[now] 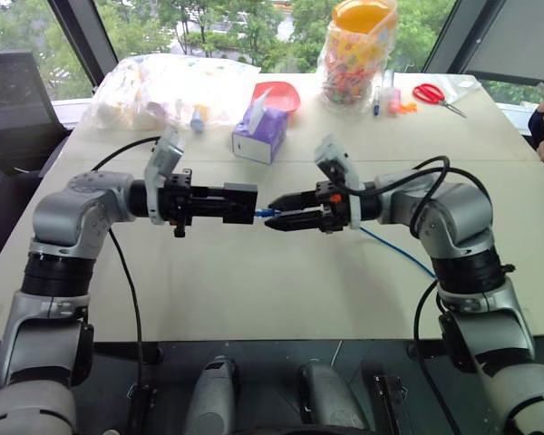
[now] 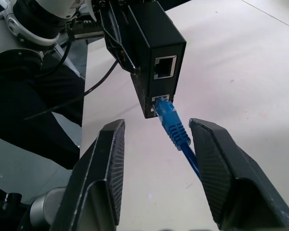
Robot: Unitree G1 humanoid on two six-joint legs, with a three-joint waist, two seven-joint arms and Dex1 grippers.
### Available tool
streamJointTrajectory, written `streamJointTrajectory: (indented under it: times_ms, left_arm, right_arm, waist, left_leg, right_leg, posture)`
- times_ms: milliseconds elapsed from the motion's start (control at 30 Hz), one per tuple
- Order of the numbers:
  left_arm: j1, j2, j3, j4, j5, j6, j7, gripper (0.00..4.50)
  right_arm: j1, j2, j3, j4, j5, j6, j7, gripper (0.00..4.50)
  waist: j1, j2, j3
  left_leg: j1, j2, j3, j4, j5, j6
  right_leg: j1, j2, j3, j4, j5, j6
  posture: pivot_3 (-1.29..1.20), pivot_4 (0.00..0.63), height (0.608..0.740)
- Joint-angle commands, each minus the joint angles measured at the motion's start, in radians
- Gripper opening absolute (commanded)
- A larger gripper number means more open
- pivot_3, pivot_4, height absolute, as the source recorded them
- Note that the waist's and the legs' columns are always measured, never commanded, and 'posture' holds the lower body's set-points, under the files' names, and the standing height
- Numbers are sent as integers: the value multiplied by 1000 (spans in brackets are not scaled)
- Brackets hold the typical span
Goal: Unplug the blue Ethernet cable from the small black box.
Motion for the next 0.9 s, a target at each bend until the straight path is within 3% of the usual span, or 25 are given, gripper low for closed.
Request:
streamJointTrajectory:
  times_ms: [33, 400, 500, 567, 600, 900]
  left_arm:
    - [-13, 9, 31, -41, -28, -1, -4, 499]
    - [-4, 8, 20, -43, -20, -15, -1, 499]
    - [-1, 7, 21, -45, -19, -15, 1, 499]
    - [0, 7, 21, -47, -20, -15, 1, 499]
    - [2, 7, 21, -48, -20, -15, 1, 499]
    - [14, 11, 16, -56, -14, -23, -2, 499]
  right_arm:
    - [-35, 8, 1, -4, 18, -1, -6, 2166]
    - [-51, 11, 17, -4, 33, 2, -5, 2166]
    - [-52, 9, 20, -6, 36, 3, -5, 1347]
    - [-52, 9, 21, -8, 38, 4, -4, 304]
    - [-53, 9, 21, -8, 39, 5, -4, 18]
    - [-54, 7, 23, -18, 47, 22, -5, 18]
  waist:
    - [0, 0, 0]
    - [0, 0, 0]
    - [0, 0, 0]
    - [0, 0, 0]
    - [0, 0, 0]
    - [0, 0, 0]
  left_leg:
    - [0, 0, 0, 0, 0, 0]
    - [0, 0, 0, 0, 0, 0]
    - [0, 0, 0, 0, 0, 0]
    - [0, 0, 0, 0, 0, 0]
    - [0, 0, 0, 0, 0, 0]
    - [0, 0, 0, 0, 0, 0]
  right_leg:
    - [0, 0, 0, 0, 0, 0]
    - [0, 0, 0, 0, 0, 0]
    - [0, 0, 0, 0, 0, 0]
    - [0, 0, 0, 0, 0, 0]
    - [0, 0, 0, 0, 0, 0]
    - [0, 0, 0, 0, 0, 0]
  posture:
    - [0, 150, 735]
    - [0, 150, 735]
    - [0, 150, 735]
    - [0, 150, 735]
    - [0, 150, 735]
    - [0, 150, 735]
